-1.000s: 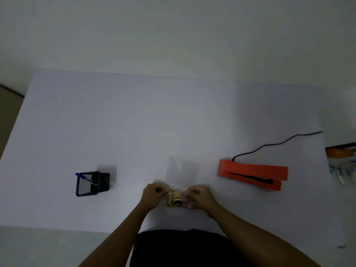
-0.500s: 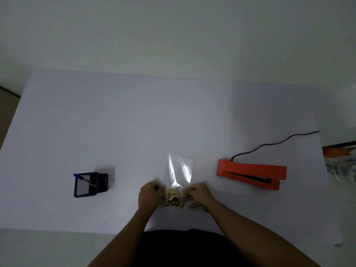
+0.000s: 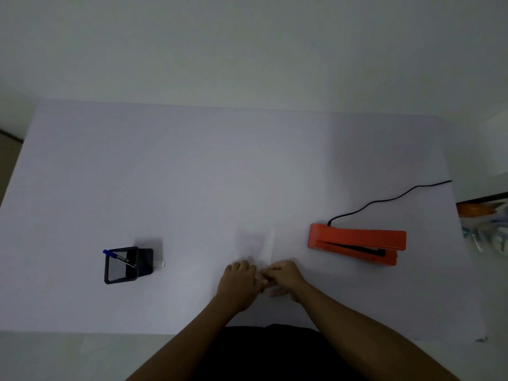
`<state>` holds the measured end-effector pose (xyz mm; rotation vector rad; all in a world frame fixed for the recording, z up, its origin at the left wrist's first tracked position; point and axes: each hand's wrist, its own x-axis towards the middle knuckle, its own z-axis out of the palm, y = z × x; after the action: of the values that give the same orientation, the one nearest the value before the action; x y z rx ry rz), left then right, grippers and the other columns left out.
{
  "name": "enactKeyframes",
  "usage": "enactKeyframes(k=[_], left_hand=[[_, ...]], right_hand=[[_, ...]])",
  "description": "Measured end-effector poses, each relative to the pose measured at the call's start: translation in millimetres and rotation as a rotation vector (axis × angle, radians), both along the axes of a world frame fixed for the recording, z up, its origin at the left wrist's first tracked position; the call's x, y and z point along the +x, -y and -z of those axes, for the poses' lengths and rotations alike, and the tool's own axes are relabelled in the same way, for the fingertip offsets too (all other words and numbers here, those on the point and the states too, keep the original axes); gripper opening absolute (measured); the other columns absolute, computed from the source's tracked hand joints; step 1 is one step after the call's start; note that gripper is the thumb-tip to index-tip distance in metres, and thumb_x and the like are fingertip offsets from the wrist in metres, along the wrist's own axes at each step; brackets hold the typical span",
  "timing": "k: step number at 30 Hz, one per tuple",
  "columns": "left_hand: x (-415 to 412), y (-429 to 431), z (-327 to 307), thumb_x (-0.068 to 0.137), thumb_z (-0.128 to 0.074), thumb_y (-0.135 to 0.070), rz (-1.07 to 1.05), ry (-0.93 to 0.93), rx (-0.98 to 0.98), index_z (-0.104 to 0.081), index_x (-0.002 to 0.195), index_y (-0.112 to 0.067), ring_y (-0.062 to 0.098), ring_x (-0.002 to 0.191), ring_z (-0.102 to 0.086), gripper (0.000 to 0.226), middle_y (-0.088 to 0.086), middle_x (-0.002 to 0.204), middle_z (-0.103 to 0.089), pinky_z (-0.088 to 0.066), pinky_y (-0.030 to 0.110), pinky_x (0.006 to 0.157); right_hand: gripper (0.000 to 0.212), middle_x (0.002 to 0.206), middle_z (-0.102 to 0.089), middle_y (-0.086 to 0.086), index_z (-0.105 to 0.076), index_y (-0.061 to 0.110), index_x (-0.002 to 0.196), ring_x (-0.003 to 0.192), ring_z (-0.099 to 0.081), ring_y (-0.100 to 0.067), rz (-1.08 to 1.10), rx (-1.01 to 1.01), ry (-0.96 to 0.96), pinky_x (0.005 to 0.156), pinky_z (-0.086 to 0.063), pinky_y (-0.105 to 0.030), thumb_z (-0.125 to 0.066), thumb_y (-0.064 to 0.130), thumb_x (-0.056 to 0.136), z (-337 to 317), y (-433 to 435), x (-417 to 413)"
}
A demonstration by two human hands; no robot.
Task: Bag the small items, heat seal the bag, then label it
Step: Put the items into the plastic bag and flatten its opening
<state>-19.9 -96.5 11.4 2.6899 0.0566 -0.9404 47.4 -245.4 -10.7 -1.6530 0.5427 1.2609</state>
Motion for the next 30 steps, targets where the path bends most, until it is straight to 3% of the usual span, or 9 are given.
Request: enactKeyframes(k=[3,6,12,19,23,27,30], left_hand=[[-0.9,4.1,1.6,0.091,-0.032,-0.064,0.006,-0.008,0.026,-0.053,0.125,-0.018,0.032,0.125,-0.044,0.060,0.014,0.137,-0.048,-0.034,0.041,0.106],[-1.8,6.7,0.5,0.086,-0.033,-0.071,0.034,-0.039,0.049,-0.052,0.130,-0.026,0.035,0.126,-0.040,0.066,0.019,0.140,-0.043,-0.033,0.044,0.106],[-3.4,15.9,-2.1,0.072,-0.041,-0.083,0.122,-0.072,0.103,-0.044,0.137,-0.033,0.041,0.128,-0.033,0.082,0.025,0.144,-0.035,-0.027,0.053,0.104],[0.1,16.8,-6.5,0.067,-0.046,-0.086,0.181,-0.170,0.093,-0.033,0.145,-0.036,0.052,0.137,-0.019,0.095,0.031,0.151,-0.022,-0.017,0.062,0.110],[5.5,17.7,-11.1,0.065,-0.046,-0.088,0.207,-0.223,0.089,-0.028,0.147,-0.034,0.052,0.139,-0.017,0.100,0.031,0.153,-0.019,-0.014,0.064,0.111],[4.5,19.7,-11.4,0.061,-0.046,-0.091,0.199,-0.199,0.106,-0.028,0.147,-0.031,0.051,0.136,-0.021,0.106,0.030,0.151,-0.025,-0.017,0.064,0.108],[3.9,20.9,-10.4,0.059,-0.043,-0.093,0.193,-0.201,0.117,-0.018,0.151,-0.029,0.053,0.137,-0.018,0.114,0.029,0.153,-0.022,-0.016,0.066,0.108]], right_hand=[[0.028,0.071,-0.074,-0.012,-0.071,0.005,0.073,0.060,-0.071,-0.022,0.022,-0.109,0.119,0.050,-0.055,-0.031,-0.065,0.027,0.090,0.7,-1.5,1.4],[0.035,0.066,-0.070,-0.013,-0.069,0.005,0.069,0.057,-0.067,-0.023,0.162,-0.193,0.323,0.055,-0.058,-0.031,-0.058,0.026,0.094,4.4,-5.0,6.5],[0.034,0.071,-0.072,-0.020,-0.071,0.002,0.076,0.062,-0.069,-0.024,0.308,0.016,0.375,0.057,-0.052,-0.028,-0.055,0.023,0.097,-1.7,-14.3,15.8],[0.037,0.061,-0.066,-0.018,-0.069,0.001,0.069,0.054,-0.061,-0.017,0.397,0.005,0.618,0.054,-0.047,-0.020,-0.052,0.016,0.099,-10.9,-13.9,17.3],[0.037,0.063,-0.065,-0.024,-0.068,-0.009,0.078,0.054,-0.063,-0.032,0.368,0.210,0.485,0.050,-0.050,-0.030,-0.049,0.014,0.100,-19.7,-18.8,19.7],[0.042,0.086,-0.073,-0.025,-0.070,-0.009,0.096,0.082,-0.072,-0.034,0.335,0.261,0.134,0.076,-0.058,-0.037,-0.045,0.024,0.102,-10.5,-23.5,6.7],[0.044,0.097,-0.075,-0.018,-0.071,-0.001,0.101,0.095,-0.072,-0.029,0.268,0.266,0.016,0.091,-0.055,-0.038,-0.041,0.031,0.102,5.6,-17.3,0.9]])
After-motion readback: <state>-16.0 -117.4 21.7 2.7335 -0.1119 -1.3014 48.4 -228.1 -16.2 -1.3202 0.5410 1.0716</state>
